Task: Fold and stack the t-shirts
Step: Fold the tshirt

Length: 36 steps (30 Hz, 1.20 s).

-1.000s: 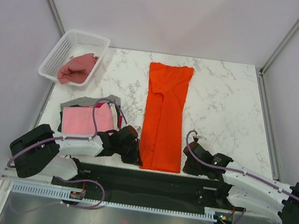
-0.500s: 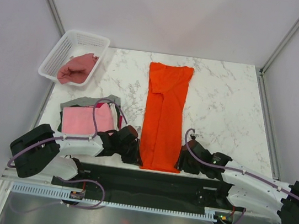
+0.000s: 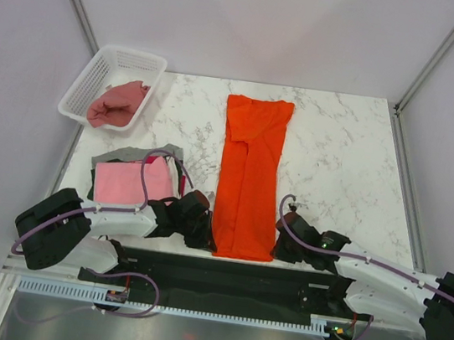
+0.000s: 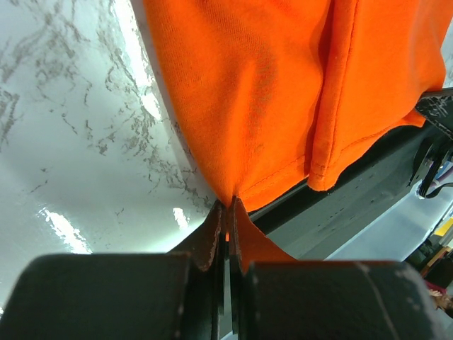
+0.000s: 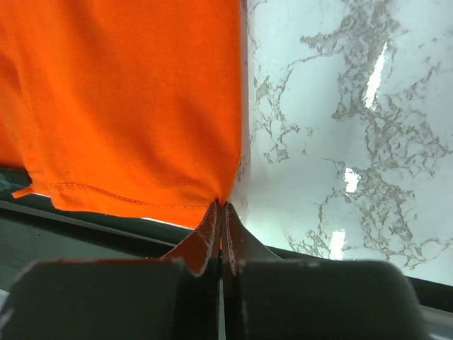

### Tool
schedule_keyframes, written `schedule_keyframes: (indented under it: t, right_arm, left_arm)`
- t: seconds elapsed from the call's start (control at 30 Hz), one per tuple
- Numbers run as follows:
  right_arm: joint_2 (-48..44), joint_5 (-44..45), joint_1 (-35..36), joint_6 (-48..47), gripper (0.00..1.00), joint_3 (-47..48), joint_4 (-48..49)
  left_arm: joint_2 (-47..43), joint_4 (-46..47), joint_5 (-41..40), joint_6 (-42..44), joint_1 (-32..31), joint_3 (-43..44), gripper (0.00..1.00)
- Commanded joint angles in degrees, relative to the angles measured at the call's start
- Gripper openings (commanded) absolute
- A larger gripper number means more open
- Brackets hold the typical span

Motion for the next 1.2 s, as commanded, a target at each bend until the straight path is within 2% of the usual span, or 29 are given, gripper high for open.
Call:
schedule_keyframes:
  t: [0.0, 0.37, 0.57, 0.77, 0.9, 1.03, 1.17]
  right_arm:
    - [-2.89, 2.23, 0.21, 1.15, 0.00, -1.26, -2.07]
    - [-6.40, 1.44, 0.13, 1.24, 0.00, -1.01, -3.39]
    - [-3.95, 3.72, -0.66, -2.10, 0.00, 8.48, -6.54]
    - [-1.14, 3.64, -7.34, -7.19, 0.00, 15.51, -7.08]
    - [2.55, 1.53, -13.92, -11.76, 0.00, 20.78, -6.73]
    - [8.35, -0.23, -19.73, -15.80, 0.00, 25.01, -5.07]
    - [14.85, -1.55, -24.04, -19.15, 0.00, 31.32, -1.99]
  left_arm:
    - [1.53, -2.32, -3.28, 0.48, -0.29, -1.92, 0.02]
    - [-1.98, -3.29, -1.53, 0.13, -0.38, -1.22, 0.02]
    - [-5.41, -6.98, -1.35, -0.04, -0.38, 3.17, 0.02]
    - [-3.66, -13.04, -3.11, 1.89, 0.67, 11.78, 0.02]
    - [-1.81, -14.81, -0.93, 4.69, 5.32, 16.71, 0.02]
    - [1.79, -14.72, 2.25, 6.89, 12.79, 22.50, 0.02]
    - [8.63, -14.81, 4.27, 9.18, 17.45, 28.39, 0.02]
